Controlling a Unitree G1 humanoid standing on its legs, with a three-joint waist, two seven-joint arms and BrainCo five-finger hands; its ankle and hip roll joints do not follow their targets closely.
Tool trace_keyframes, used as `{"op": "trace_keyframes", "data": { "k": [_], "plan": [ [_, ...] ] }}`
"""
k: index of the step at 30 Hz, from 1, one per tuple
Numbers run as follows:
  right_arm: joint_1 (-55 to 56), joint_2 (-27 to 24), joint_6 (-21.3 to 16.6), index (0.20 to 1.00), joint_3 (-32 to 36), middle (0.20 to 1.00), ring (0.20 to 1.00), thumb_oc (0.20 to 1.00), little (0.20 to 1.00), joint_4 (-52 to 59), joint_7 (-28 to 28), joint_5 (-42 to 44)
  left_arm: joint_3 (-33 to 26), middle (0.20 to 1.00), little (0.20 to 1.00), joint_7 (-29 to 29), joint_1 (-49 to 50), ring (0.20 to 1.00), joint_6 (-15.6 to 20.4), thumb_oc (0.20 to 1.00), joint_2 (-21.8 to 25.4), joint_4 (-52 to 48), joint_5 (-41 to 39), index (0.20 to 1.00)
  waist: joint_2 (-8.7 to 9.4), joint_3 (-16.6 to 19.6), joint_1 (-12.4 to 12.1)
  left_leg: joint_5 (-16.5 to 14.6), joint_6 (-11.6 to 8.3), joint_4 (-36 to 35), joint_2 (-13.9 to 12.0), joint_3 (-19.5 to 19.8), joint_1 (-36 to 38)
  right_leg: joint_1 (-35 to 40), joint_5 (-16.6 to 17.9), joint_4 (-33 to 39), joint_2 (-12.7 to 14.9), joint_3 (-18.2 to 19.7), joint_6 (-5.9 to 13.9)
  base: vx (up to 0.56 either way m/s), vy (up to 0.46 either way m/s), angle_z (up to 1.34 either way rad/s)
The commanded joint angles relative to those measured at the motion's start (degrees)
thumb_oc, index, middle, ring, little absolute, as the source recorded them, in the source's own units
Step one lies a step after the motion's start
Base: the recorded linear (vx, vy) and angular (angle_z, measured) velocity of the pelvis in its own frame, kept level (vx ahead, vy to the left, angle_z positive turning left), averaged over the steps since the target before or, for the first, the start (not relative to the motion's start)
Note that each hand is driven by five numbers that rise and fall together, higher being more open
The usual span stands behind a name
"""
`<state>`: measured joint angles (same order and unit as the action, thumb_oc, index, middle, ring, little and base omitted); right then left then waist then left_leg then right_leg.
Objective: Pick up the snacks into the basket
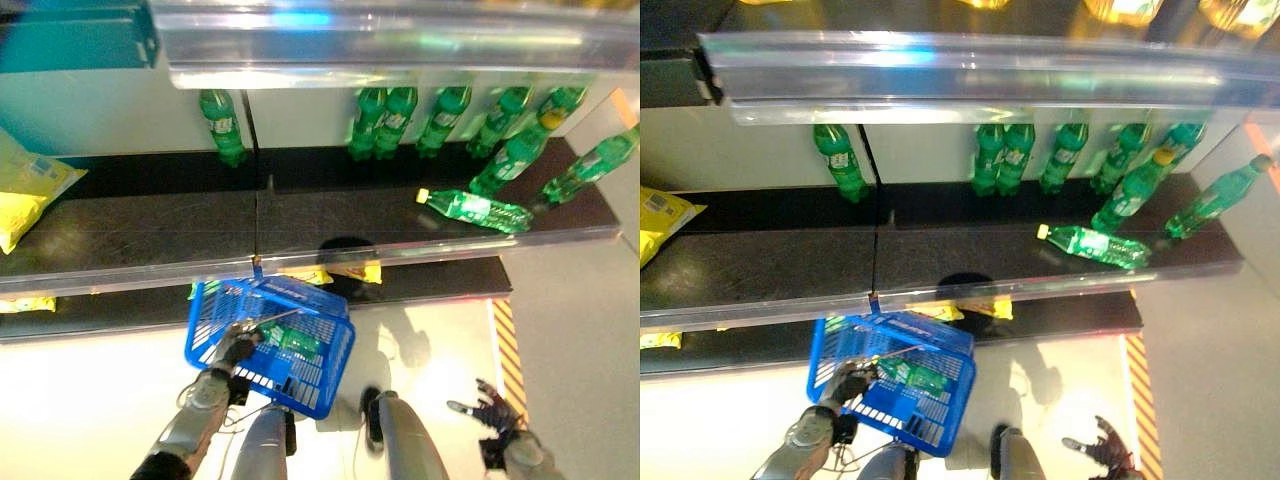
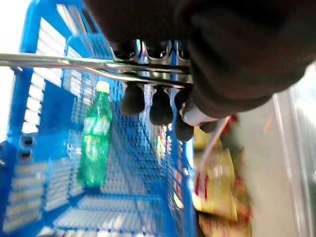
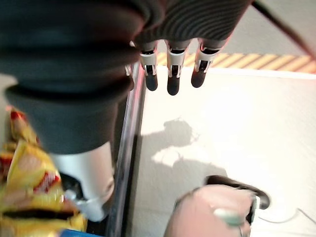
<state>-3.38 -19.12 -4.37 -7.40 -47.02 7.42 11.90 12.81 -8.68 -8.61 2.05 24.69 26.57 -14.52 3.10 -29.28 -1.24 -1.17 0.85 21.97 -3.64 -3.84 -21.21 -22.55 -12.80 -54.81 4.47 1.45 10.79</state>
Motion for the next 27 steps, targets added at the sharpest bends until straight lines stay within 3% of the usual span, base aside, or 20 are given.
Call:
{"op": "trace_keyframes", "data": {
  "k": [1,2,3,4,6,7,8,9,12,13,14,16,17,20,22,23,24,25,27],
  "plan": [
    [0.67,-0.96,-1.29,1.0,-0.19,1.0,1.0,1.0,1.0,0.0,-0.71,-1.21,-2.2,0.2,0.2,-0.06,4.39,0.2,4.76,0.2,0.84,-5.35,2.33,0.2,-2.94,6.33,-0.6,3.35,1.02,-7.06,4.35,4.12,-1.13,5.75,7.75,10.08,-2.27,2.44,-1.44,-0.27,-0.131,-0.3],
    [0.73,-2.04,-1.5,1.0,-0.28,1.0,1.0,1.0,1.0,-0.26,-1.09,-1.51,-3.72,0.2,0.2,-0.45,5.97,0.2,5.45,0.2,1.42,-5.29,2.61,0.2,-2.61,6.73,-2.44,5.84,-0.02,-7.44,4.49,4.34,-4.37,12.73,-0.49,22.54,-0.5,1.34,-4.19,-0.21,-0.088,-0.22],
    [0.72,-2.07,-1.51,1.0,-0.28,1.0,1.0,1.0,1.0,-0.28,-1.1,-1.5,-3.72,0.2,0.2,-0.45,5.96,0.2,5.45,0.2,1.4,-5.29,2.61,0.2,-2.81,6.8,-2.5,6.02,-0.07,-7.61,4.27,4.41,-4.4,12.71,-0.19,22.83,-0.73,1.32,-4.23,-0.4,-0.145,-0.2],
    [-0.34,-2.52,-1.68,1.0,-0.69,1.0,1.0,1.0,1.0,-1.68,-0.94,-1.16,-4.42,0.2,0.2,-0.42,7.38,0.2,5.98,0.2,0.42,-4.29,1.39,0.2,-3.84,7.37,-4.2,9.27,-1.34,-10.61,3.19,5.09,-5.66,12.87,-4.63,26.75,-2.27,0.23,-5.63,-0.32,-0.122,-0.35],
    [-0.25,-3.5,-2.07,1.0,-0.76,1.0,1.0,1.0,1.0,-1.14,-0.88,-0.95,-5.5,0.2,0.2,-0.62,8.93,0.2,6.37,0.2,0.04,-2.75,0.31,0.2,-5.61,7.02,-4.97,14.42,-4.27,-14.6,1.86,6.1,-6.51,13.1,-4.84,32.14,-5.57,-1.58,-7.09,-0.32,-0.189,-0.56],
    [-0.23,-3.53,-2.07,1.0,-0.76,1.0,1.0,1.0,1.0,-1.13,-0.88,-0.95,-5.5,0.2,0.2,-0.63,8.93,0.2,6.37,0.2,0.02,-2.74,0.3,0.2,-5.73,7.05,-4.87,14.59,-4.33,-14.78,1.81,6.26,-6.47,13.18,-4.71,32.33,-5.66,-1.7,-7.14,-0.21,-0.17,-0.14],
    [-0.04,-3.96,-2.18,1.0,-0.77,1.0,1.0,1.0,1.0,-1.44,-0.78,-1.22,-5.77,0.2,0.2,-0.5,9.16,0.2,6.41,0.2,-0.5,-1.75,-0.28,0.2,-6.54,6.82,-4.77,15.43,-5.65,-16.52,1.67,6.88,-6.61,12.85,-5.19,32.75,-6.87,-2.57,-7.58,-0.26,-0.206,0.38],
    [0.33,-4.87,-2.33,1.0,-0.87,1.0,1.0,1.0,1.0,-2.25,-0.04,-2.6,-6.76,0.2,0.2,-0.69,10.06,0.2,6.77,0.2,-2.11,1.18,-1.66,0.2,-7.1,6.29,-4.07,15.12,-7.07,-20.17,2.38,7.14,-5.74,13.53,-4.68,34.81,-6.94,-5.1,-7.36,-0.26,-0.202,0.45],
    [0.36,-5.44,-2.22,1.0,-0.56,1.0,1.0,1.0,1.0,-3.6,0.62,-3.34,-6.35,0.2,0.2,-0.35,9.66,0.2,6.73,0.2,-2.58,3.83,-0.95,0.2,-7.46,6.12,-3.63,13.8,-7.14,-18.65,2.57,7.25,-5.33,13.79,-2.59,37.38,-6.82,-6.33,-7.57,-0.26,-0.124,0.7],
    [0.31,-5.67,-2.06,1.0,0.05,1.0,1.0,1.0,1.0,-4.83,0.99,-3.38,-6.09,0.2,0.2,0.01,10.52,0.2,6.83,0.2,-2.27,3.7,0.02,0.2,-6.42,6.33,-3.0,11.84,-6.17,-14.21,3.66,7.86,-4.33,13.85,-0.13,40.3,-5.32,-7.46,-7.23,-0.25,-0.038,0.5],
    [0.3,-5.69,-2.07,1.0,0.06,1.0,1.0,1.0,1.0,-4.83,0.99,-3.38,-6.09,0.2,0.2,0.01,10.51,0.2,6.82,0.2,-2.29,3.69,0.02,0.2,-6.56,6.42,-3.01,11.92,-6.19,-14.21,3.54,7.94,-4.48,13.77,0.08,40.46,-5.46,-7.5,-7.25,-0.3,-0.022,0.51],
    [0.45,-5.65,-2.17,1.0,0.8,1.0,1.0,1.0,1.0,-4.76,1.15,-2.53,-6.52,0.2,0.2,0.4,10.89,0.2,6.88,0.2,-2.08,4.16,-0.42,0.2,-5.03,6.64,-2.07,7.61,-5.42,-6.28,4.07,9.23,-3.65,13.08,2.22,42.45,-3.04,-8.57,-7.09,-0.29,0.013,0.44],
    [0.58,-5.55,-2.29,1.0,0.91,1.0,1.0,1.0,1.0,-4.58,1.15,-2.07,-6.67,0.2,0.2,0.67,10.7,0.2,6.89,0.2,-1.76,5.27,-0.07,0.2,-4.06,6.73,-1.61,5.05,-4.79,-1.36,3.72,10.27,-3.45,12.59,3.04,42.85,-1.54,-8.88,-7.31,-0.26,0.05,0.61],
    [0.75,-5.36,-2.55,1.0,0.98,1.0,1.0,1.0,1.0,-4.24,1.08,-1.61,-6.83,0.2,0.2,0.34,9.75,0.2,7.03,0.2,-1.28,6.41,0.01,0.2,-4.09,6.98,-1.03,2.83,-4.44,-2.44,1.74,13.63,1.11,12.11,4.2,43.65,0.14,-9.37,-6.6,-0.19,0.153,0.79],
    [0.62,-5.7,-2.65,1.0,1.95,1.0,1.0,1.0,1.0,-3.83,1.48,-0.47,-6.52,0.2,0.2,-0.19,8.59,0.2,7.28,0.2,-0.82,6.81,-0.31,0.2,-5.17,7.63,0.34,3.99,-5.52,-8.09,-2.31,15.33,3.16,10.53,5.84,44.23,2.13,-9.47,-4.97,-0.16,0.308,0.41],
    [0.62,-5.7,-2.64,1.0,1.95,1.0,1.0,1.0,1.0,-3.83,1.48,-0.47,-6.52,0.2,0.2,-0.19,8.59,0.2,7.28,0.2,-0.82,6.81,-0.31,0.2,-5.17,7.63,0.34,4.0,-5.52,-8.11,-2.31,15.33,3.17,10.53,5.84,44.22,2.13,-9.47,-4.97,-0.13,0.44,0.59],
    [0.17,-6.16,-2.57,1.0,2.23,1.0,1.0,1.0,1.0,-3.26,1.87,-0.07,-5.67,0.2,0.2,-0.28,7.81,0.2,7.39,0.2,-0.19,5.94,-0.49,0.2,-5.71,7.61,0.88,5.31,-6.76,-11.42,-4.6,16.52,3.07,8.96,7.4,43.87,4.41,-8.57,-3.56,-0.09,0.328,0.65],
    [0.19,-6.17,-2.56,1.0,2.25,1.0,1.0,1.0,1.0,-3.24,1.87,-0.07,-5.64,0.2,0.2,-0.29,7.78,0.2,7.4,0.2,-0.2,5.97,-0.5,0.2,-5.71,7.6,0.85,5.37,-6.77,-11.58,-4.62,16.5,3.17,8.96,7.39,43.86,4.41,-8.56,-3.56,-0.15,0.607,0.9],
    [-0.52,-6.19,-2.67,1.0,2.84,1.0,1.0,1.0,1.0,-2.29,2.3,0.97,-5.23,0.2,0.2,-0.67,7.13,0.2,7.67,0.2,0.46,5.32,-0.27,0.2,-5.02,7.18,1.12,4.26,-8.24,-11.23,-4.21,18.79,2.78,7.16,10.39,44.28,7.04,-6.44,-1.95,-0.12,0.465,0.5]
  ]
}}
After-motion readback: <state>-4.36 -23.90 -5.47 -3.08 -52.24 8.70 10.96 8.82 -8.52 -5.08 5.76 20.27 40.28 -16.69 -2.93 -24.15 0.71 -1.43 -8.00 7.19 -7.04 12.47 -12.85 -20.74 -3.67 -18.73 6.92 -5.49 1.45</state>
